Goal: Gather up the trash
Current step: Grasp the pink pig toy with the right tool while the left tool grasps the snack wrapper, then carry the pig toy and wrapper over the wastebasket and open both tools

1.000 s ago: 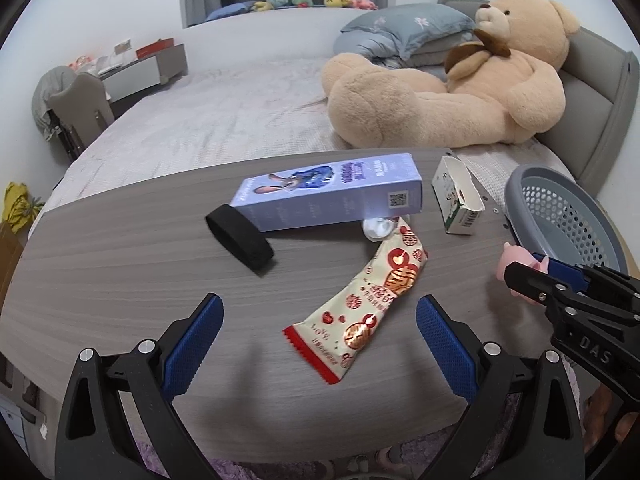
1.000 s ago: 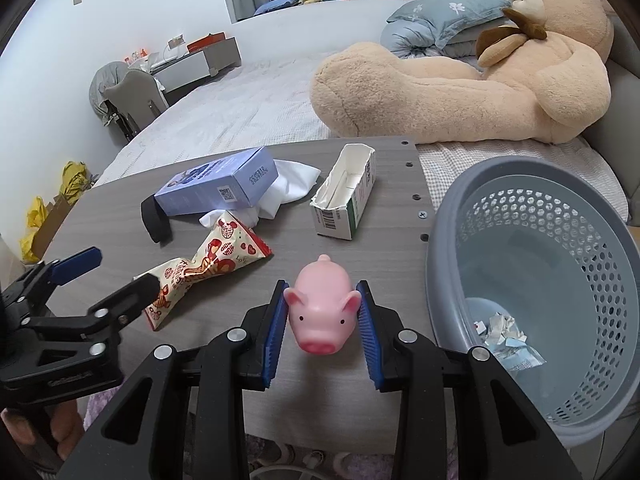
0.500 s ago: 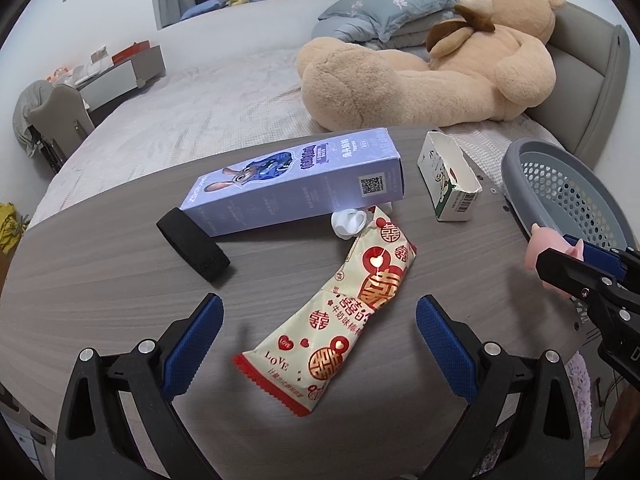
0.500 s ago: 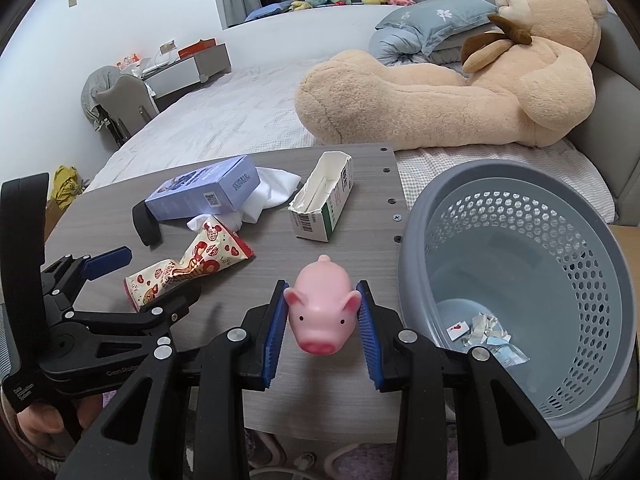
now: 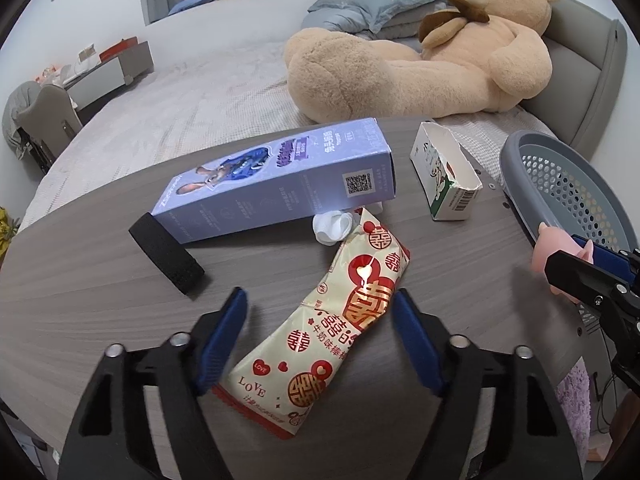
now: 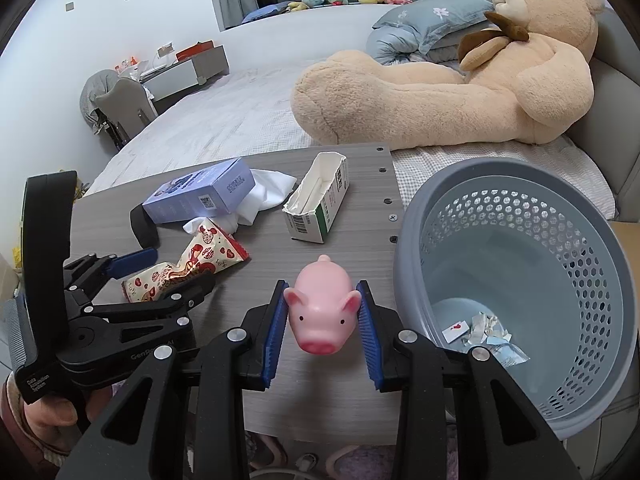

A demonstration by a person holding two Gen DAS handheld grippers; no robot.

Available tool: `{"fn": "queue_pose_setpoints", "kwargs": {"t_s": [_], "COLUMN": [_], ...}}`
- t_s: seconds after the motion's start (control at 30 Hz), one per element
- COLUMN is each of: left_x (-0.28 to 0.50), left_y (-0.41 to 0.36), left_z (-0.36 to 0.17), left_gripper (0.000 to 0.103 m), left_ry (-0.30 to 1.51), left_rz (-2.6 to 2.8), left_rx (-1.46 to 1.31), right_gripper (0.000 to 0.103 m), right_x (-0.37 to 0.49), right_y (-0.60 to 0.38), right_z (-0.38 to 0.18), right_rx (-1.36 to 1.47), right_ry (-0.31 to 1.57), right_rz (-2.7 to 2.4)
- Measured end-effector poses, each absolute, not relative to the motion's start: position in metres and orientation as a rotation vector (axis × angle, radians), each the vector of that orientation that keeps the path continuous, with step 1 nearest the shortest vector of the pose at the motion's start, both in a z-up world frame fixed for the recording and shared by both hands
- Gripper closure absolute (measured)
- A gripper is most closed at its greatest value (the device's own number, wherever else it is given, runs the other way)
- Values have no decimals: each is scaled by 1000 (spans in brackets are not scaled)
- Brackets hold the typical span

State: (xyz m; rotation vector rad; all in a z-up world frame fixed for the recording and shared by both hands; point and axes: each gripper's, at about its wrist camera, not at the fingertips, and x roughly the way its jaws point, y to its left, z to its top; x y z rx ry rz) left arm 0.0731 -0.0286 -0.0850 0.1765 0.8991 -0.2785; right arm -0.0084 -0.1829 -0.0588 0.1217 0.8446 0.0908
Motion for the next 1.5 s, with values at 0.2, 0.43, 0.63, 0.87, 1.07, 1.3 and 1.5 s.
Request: {"fn": "queue_pose_setpoints", "kwargs": {"t_s": [0.2,0.43,0.63,0.87,1.07,1.3,1.5], "left_x": [67,59,44,25,15,16,23], "left_y": [-26,-21,-16,-14,-24,-67,-123], "left_z": [-84,-78,-68,-51,-32,-15,-10], "left_gripper": [58,65,66,69,69,69,69], "left_ry": [905,911,898,867,829,795,783], "left_rz": [-301,-305,-305,-308,-334,-409,-496], "left_rx": [160,132,117,110,111,122,151], "right_gripper": [70,70,70,70,70,70,70], "right_x": [-9,-16,-22,-31,-41,-50,-56], "right_y": [-183,-183,-184,-191,-205,-243,-291], "right_z": [-57,-53,-52,-47,-42,-33,-30], "right_rx": [126,129,132,143,163,198,230], "right_ry": [838,827,824,811,794,759,745], "right_rz": [90,91,95,96,85,33,-50]}}
